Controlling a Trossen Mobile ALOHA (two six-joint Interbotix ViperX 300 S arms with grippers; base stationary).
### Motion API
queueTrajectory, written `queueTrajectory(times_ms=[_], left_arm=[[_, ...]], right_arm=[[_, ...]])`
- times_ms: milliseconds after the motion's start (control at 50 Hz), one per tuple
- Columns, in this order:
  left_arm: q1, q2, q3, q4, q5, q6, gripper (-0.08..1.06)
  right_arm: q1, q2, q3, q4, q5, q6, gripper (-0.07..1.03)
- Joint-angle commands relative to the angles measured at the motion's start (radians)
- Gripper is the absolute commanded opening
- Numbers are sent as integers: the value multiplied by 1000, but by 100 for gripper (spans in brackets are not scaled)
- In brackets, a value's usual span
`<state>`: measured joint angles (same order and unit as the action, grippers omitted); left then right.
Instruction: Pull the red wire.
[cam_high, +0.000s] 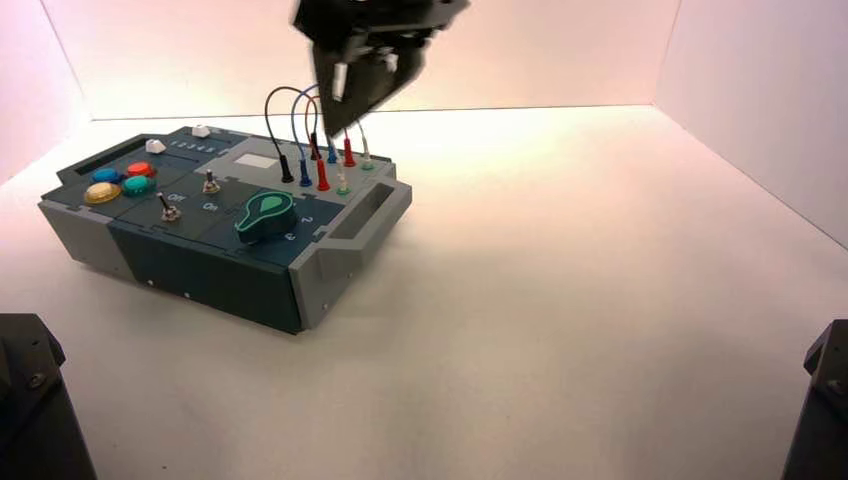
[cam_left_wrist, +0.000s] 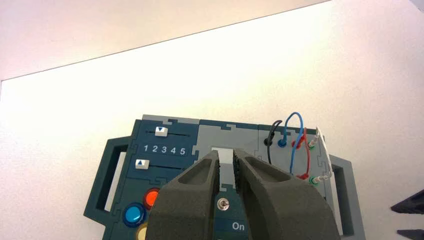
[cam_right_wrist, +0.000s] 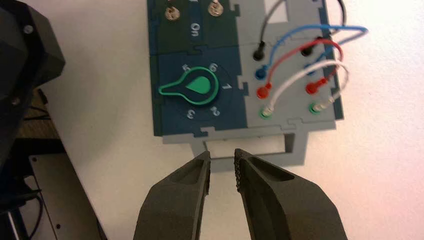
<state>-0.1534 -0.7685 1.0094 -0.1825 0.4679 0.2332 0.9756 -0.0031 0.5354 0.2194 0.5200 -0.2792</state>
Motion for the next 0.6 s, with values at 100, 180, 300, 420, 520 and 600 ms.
queueTrajectory(times_ms=[100,180,300,420,520,600], left_arm=[[-3,-6,-18,0,2,0,17],[-3,-14,-18,0,2,0,17],[-3,-31,-17,0,0,0,17],[-3,-40,-15,-2,0,0,17],[-3,-41,-14,0,0,0,17],[-3,-41,-14,-2,0,0,17]], right_arm=[[29,67,-83,63,-40,3,28],[29,78,-81,75,-63,3,28],[29,84,-72,89,-112,3,27],[29,89,-67,87,-153,3,27],[29,98,-67,83,-181,2,28],[29,114,-67,83,-195,2,31]])
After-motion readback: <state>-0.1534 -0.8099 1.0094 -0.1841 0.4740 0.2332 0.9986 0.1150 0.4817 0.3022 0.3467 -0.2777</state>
